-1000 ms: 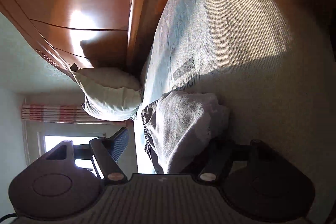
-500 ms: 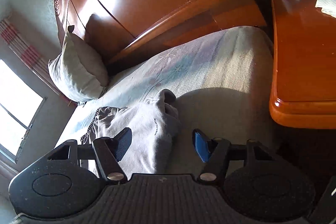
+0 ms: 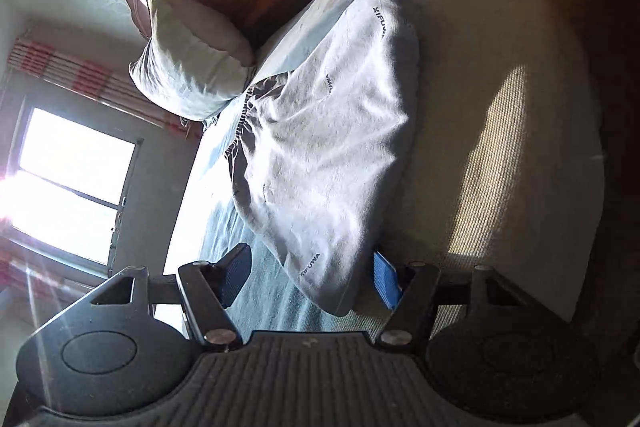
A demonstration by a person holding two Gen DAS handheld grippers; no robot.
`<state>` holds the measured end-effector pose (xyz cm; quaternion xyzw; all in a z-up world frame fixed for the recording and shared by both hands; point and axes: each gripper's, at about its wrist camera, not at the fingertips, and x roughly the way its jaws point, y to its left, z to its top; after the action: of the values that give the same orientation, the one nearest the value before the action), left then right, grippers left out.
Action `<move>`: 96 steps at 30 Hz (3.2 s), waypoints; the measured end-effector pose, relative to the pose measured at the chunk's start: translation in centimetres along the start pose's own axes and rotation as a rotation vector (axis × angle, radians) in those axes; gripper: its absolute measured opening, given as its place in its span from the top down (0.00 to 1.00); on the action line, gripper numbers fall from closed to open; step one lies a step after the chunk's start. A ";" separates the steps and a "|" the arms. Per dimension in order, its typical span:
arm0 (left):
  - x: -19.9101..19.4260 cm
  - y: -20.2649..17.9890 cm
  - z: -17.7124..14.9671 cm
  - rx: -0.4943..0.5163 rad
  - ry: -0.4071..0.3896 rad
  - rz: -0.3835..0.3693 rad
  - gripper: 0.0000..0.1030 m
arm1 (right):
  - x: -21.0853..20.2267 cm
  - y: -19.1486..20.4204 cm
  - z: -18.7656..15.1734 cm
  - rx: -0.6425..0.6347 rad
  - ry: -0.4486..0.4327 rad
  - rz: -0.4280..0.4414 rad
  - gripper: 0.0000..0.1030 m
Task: Fold clothes
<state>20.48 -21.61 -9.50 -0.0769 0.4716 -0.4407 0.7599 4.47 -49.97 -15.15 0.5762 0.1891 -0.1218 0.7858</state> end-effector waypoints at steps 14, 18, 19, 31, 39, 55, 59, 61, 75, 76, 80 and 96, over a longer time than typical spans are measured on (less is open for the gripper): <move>-2.5 -0.6 -0.4 0.057 -0.012 -0.020 0.25 | 0.6 2.2 -2.0 -0.076 0.057 -0.049 0.88; -1.7 -1.1 0.9 0.091 0.007 0.002 0.25 | 0.6 1.8 -1.9 -0.054 0.100 -0.063 0.78; -1.4 -1.4 1.5 0.110 0.005 0.000 0.25 | 0.3 1.7 -1.6 -0.048 0.097 -0.060 0.73; 9.8 -7.1 9.9 0.271 -0.080 -0.128 0.24 | -1.2 -2.1 7.9 0.023 -0.134 -0.082 0.42; 16.8 -5.7 11.9 0.265 -0.002 -0.050 0.25 | -0.7 -0.1 9.0 -0.294 -0.260 -0.166 0.89; 16.0 -3.8 11.4 0.229 0.021 -0.073 0.22 | 0.5 -5.2 17.6 0.121 -0.055 0.095 0.35; 16.0 -3.8 11.5 0.226 0.024 -0.077 0.22 | 3.0 -3.8 19.6 0.085 0.036 0.009 0.40; 15.9 -3.8 11.6 0.221 0.026 -0.077 0.22 | 3.9 -3.5 19.7 0.036 0.021 -0.035 0.73; 14.8 -4.5 13.7 0.324 -0.013 -0.018 0.22 | 1.9 3.3 16.4 -0.614 -0.236 -0.337 0.50; 14.9 -4.2 13.7 0.329 -0.010 -0.003 0.22 | 1.9 3.9 15.6 -0.681 -0.265 -0.390 0.47; 15.3 -3.2 13.7 0.348 0.003 0.056 0.22 | 1.4 4.7 13.7 -0.822 -0.320 -0.445 0.47; 22.5 -10.0 16.0 0.362 0.102 -0.146 0.22 | 2.1 3.1 8.5 -0.881 -0.111 -0.376 0.60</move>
<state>30.81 -49.05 -10.12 0.0493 0.4159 -0.5756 0.7024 8.94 -57.10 -11.12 0.1367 0.2814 -0.2007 0.9283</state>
